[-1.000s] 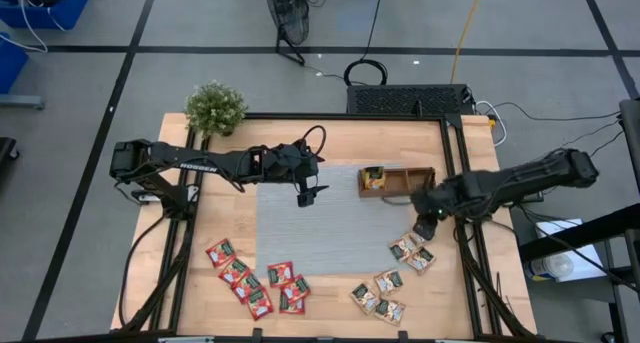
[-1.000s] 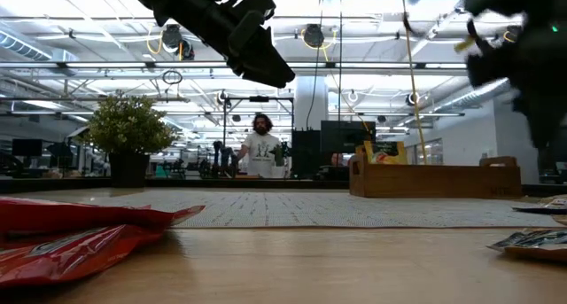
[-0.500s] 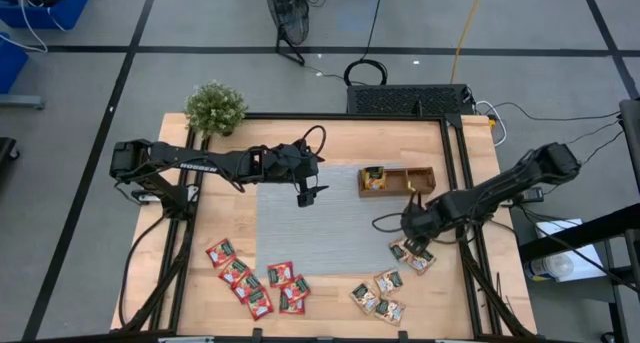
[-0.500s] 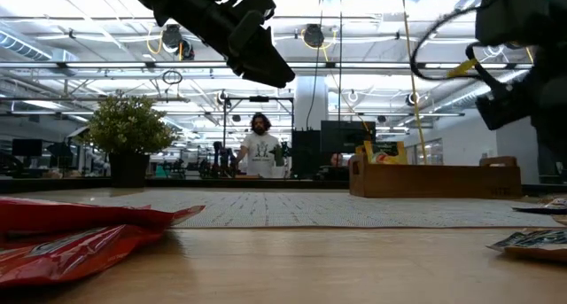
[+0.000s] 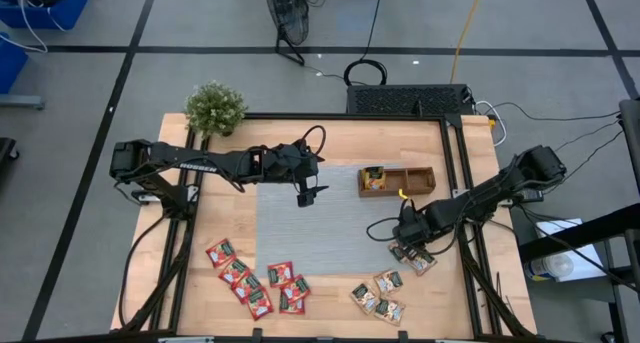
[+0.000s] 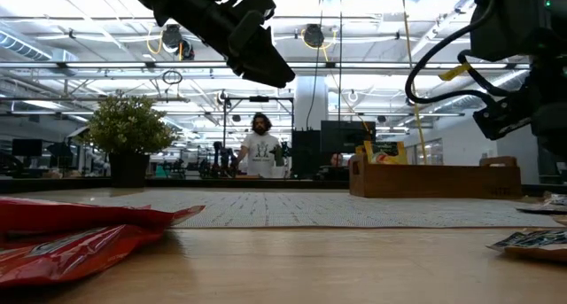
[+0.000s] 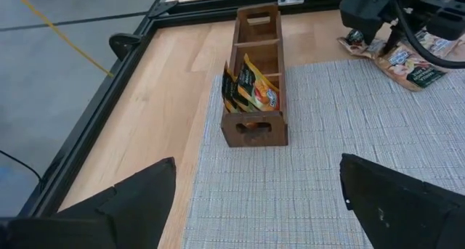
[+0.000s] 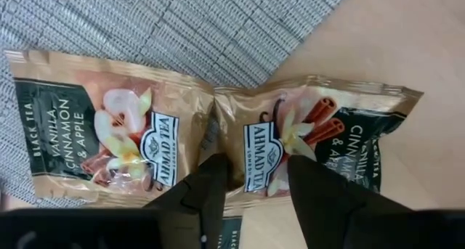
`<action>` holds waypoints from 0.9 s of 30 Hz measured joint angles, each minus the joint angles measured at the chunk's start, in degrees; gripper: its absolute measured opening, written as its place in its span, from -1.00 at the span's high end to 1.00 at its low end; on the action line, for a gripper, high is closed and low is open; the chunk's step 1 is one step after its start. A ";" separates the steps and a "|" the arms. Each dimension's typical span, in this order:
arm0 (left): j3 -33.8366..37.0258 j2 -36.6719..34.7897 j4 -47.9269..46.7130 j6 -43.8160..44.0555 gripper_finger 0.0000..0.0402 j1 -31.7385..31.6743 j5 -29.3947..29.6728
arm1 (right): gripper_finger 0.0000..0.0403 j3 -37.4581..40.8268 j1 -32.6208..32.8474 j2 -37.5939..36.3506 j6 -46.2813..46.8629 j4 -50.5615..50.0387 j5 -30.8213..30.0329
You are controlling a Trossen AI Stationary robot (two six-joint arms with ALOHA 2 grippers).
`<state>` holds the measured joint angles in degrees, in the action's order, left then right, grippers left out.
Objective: Pick & Place Tea
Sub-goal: Put the brown tea bag into the right section of the wooden organizer
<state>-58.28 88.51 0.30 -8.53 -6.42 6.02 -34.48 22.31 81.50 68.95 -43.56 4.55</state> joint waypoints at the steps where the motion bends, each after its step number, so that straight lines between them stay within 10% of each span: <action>1: 0.00 0.00 0.00 -0.01 -0.91 0.02 0.00 | 0.34 0.02 0.00 0.10 0.00 -0.12 0.00; 11: 0.00 0.00 0.00 -0.01 -0.88 0.00 0.00 | 0.92 0.09 0.00 -3.86 -3.88 0.48 0.01; 18: 0.00 0.00 0.00 0.02 -0.90 0.00 0.00 | 0.91 -2.70 0.00 -11.98 -3.70 -5.03 -2.23; 27: 0.00 0.00 0.33 0.02 -0.86 0.01 0.00 | 0.95 -12.29 0.97 -17.36 -5.67 -24.97 -21.58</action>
<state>-58.28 88.51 0.62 -8.51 -6.41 6.02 -46.77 23.27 64.14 63.27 -68.53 -17.03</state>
